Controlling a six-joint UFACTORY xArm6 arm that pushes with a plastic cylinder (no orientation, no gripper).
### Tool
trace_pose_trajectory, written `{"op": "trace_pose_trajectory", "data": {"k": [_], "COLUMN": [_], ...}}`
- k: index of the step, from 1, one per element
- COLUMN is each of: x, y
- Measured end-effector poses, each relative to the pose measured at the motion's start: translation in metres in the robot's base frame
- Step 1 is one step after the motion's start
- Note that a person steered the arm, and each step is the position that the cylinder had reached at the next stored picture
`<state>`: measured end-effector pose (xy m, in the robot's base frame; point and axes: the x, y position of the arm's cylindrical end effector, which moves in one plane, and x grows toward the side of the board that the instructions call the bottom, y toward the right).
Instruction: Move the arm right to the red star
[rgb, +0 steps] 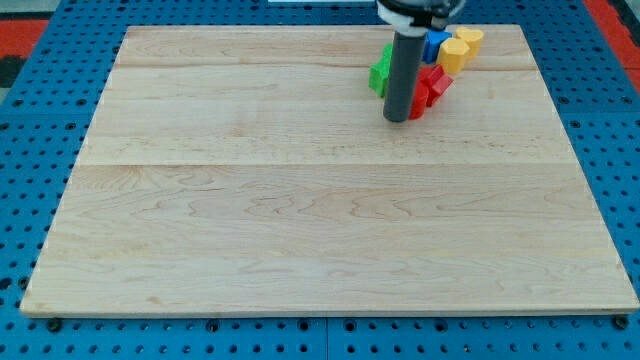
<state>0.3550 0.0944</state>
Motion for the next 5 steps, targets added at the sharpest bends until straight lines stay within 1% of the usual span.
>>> {"op": "trace_pose_trajectory", "data": {"k": [1, 3, 5], "x": [-0.001, 0.035, 0.042], "y": [0.025, -0.003, -0.003]}}
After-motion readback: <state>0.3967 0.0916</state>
